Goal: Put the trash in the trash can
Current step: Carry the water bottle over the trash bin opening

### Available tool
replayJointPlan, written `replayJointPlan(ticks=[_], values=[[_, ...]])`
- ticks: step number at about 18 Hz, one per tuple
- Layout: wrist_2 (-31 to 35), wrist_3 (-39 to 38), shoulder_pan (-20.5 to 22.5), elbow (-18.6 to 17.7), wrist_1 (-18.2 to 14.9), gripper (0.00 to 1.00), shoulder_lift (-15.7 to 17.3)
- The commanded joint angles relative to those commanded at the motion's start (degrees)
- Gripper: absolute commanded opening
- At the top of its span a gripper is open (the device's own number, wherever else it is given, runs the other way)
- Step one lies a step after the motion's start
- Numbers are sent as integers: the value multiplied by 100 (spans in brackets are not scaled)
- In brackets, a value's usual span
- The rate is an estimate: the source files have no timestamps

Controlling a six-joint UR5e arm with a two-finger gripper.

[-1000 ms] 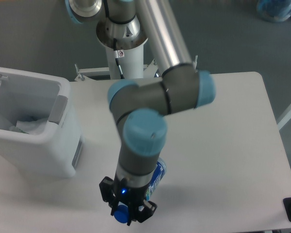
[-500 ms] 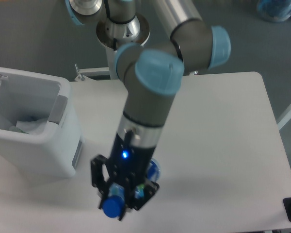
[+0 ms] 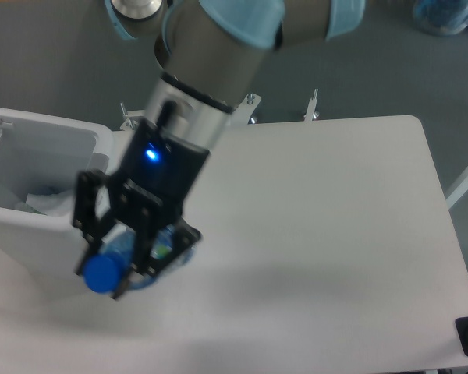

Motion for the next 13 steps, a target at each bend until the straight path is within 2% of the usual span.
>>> replayJointPlan(ticks=[4,8,13], values=[[-696,-149,-18,-342,0,26,403],[-1004,-88,-158,-931,17,26,860],[-1303,105,-351,-1441,255,27,1037]])
